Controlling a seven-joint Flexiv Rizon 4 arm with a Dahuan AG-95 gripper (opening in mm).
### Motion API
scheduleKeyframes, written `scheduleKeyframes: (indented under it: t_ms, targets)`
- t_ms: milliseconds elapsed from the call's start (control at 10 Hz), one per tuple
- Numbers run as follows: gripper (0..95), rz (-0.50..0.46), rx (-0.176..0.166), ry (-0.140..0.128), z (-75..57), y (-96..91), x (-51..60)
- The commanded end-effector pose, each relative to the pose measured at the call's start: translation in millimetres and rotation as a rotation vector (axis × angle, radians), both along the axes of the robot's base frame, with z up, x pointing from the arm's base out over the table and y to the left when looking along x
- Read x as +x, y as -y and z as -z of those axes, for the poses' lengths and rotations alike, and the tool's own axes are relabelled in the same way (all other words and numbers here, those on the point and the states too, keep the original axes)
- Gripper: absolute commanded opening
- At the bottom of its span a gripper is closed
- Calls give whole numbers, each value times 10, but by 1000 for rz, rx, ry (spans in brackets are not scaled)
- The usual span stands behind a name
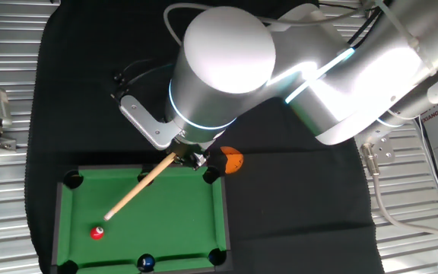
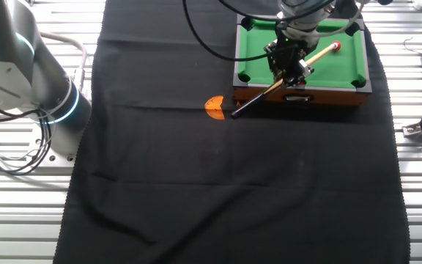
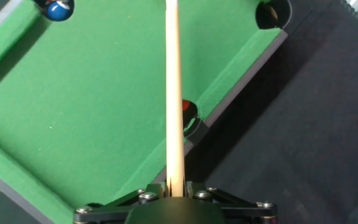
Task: Hit the pool ball
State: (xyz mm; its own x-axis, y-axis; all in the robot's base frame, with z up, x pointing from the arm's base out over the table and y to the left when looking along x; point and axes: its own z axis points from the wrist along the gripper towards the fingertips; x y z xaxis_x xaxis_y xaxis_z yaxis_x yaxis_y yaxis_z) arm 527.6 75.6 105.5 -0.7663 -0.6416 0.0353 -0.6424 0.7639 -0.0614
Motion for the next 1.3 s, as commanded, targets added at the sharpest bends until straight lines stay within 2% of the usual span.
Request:
scheduleKeyframes:
  t_ms: [100,300,600,900,1300]
  targets:
    - [0,-1,-12,-9,11,-15,-2]
    - [0,2,-28,-26,13,-16,-3]
    - [0,3,-34,-33,15,-19,-1]
    - [0,4,-53,-58,23,-32,7]
    - [0,5,-60,-64,36,-53,18]
